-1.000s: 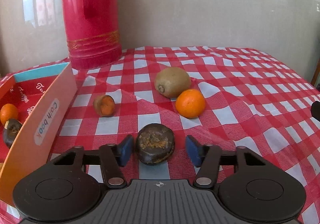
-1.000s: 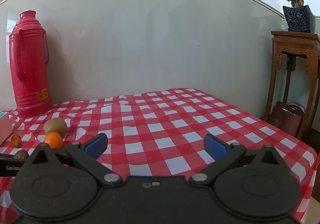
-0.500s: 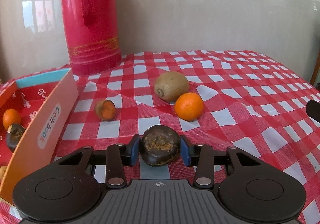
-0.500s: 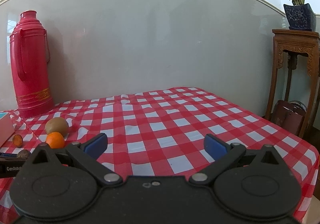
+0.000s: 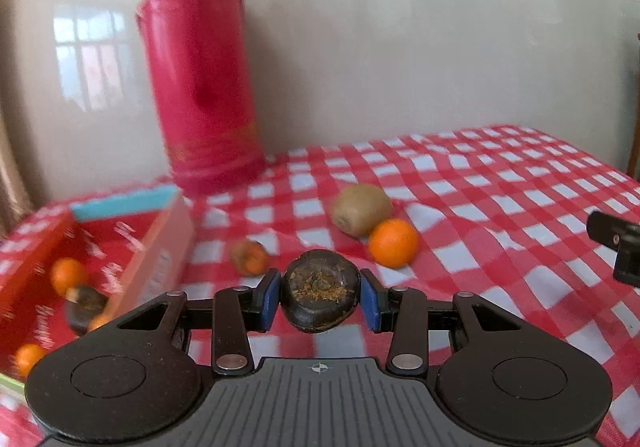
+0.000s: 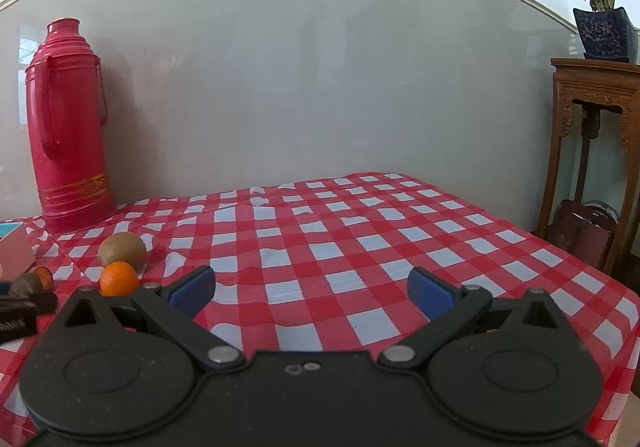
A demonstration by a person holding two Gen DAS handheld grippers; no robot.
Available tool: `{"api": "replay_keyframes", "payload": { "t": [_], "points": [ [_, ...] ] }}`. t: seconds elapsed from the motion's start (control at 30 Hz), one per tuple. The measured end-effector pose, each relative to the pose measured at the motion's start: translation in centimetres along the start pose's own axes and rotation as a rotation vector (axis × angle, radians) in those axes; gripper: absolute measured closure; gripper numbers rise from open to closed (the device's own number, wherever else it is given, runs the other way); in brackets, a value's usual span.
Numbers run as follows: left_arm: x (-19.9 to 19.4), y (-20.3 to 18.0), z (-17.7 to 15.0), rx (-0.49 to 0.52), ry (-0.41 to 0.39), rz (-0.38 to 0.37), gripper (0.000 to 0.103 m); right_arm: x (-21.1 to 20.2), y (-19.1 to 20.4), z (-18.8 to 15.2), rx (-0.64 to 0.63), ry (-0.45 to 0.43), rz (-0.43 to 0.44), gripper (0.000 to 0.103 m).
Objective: Organize fruits
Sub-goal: 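Carry the dark fruit with the left gripper into the box and release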
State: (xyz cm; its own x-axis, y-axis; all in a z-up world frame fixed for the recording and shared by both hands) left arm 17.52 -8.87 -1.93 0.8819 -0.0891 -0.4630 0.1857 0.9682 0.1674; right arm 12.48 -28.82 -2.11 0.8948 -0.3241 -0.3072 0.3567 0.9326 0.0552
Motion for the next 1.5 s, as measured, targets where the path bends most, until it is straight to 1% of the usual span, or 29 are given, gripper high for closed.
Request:
{"api": "replay_keyframes", "payload": {
  "t": [0.1,0.23,0.4,0.6,0.73,0.83,0.97,1.1,1.13,1.17,1.2,1.27,1.33,1.4,1.5],
  "points": [
    [-1.0,1.7,0.3,-0.016,-0.026,0.046,0.061,0.0,0.6,-0.1,-0.008,0.002,0.011,0.006],
    [-2.0,4.9,0.3,-0.033,-0.047,0.141,0.061,-0.1,1.3,-0.1,-0.017,0.003,0.023,0.006],
    [-2.1,10.0,-0.6,-0.09,-0.021,0.248,0.061,-0.1,2.4,-0.3,-0.026,0.01,0.04,0.006],
    [-1.6,14.9,-2.2,-0.158,0.027,0.346,0.061,-0.1,4.1,-0.6,-0.059,0.014,0.064,0.006],
    [-1.3,17.1,-3.4,-0.205,0.062,0.392,0.061,-0.1,5.3,-0.7,-0.073,0.014,0.082,0.006],
    [-0.8,18.2,-4.4,-0.235,0.099,0.413,0.061,-0.1,6.1,-0.8,-0.086,0.015,0.097,0.006],
    [-0.5,19.4,-5.1,-0.267,0.126,0.445,0.061,-0.1,7.2,-0.9,-0.106,0.013,0.113,0.006],
    [-0.3,20.0,-5.4,-0.277,0.144,0.449,0.06,-0.2,7.9,-0.9,-0.115,0.011,0.129,0.006],
    [-0.4,20.0,-5.4,-0.275,0.142,0.445,0.059,-0.2,8.1,-0.9,-0.116,0.01,0.133,0.006],
    [-0.5,20.0,-5.4,-0.276,0.138,0.44,0.053,-0.2,8.2,-0.9,-0.116,0.01,0.136,0.006],
    [-0.6,19.9,-5.3,-0.278,0.133,0.434,0.038,-0.2,8.3,-0.9,-0.117,0.01,0.139,0.006],
    [-1.2,20.2,-5.2,-0.294,0.116,0.456,0.015,-0.2,8.6,-0.9,-0.114,0.01,0.147,0.006],
    [-1.9,20.2,-5.0,-0.293,0.09,0.459,0.015,-0.2,8.9,-0.9,-0.114,0.011,0.155,0.006],
    [-2.2,20.0,-5.1,-0.293,0.095,0.442,0.015,-0.2,9.3,-0.9,-0.116,0.01,0.163,0.006],
    [-2.9,19.8,-5.3,-0.283,0.09,0.44,0.015,-0.3,9.8,-0.9,-0.117,0.008,0.178,0.006]
  ]
}}
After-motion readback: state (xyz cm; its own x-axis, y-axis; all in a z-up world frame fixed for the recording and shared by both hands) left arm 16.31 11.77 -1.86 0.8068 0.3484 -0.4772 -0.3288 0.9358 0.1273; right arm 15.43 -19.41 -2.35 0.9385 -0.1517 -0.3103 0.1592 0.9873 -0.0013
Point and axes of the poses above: each gripper's, at about its wrist camera, not at the fingertips, and x roughly the way its jaws point, y to its left, z to its top, the point moved 7 cm from there along x, roughly the way its jaws point, and after that the axes turned 3 degrees about x, right-handed, at the moved point
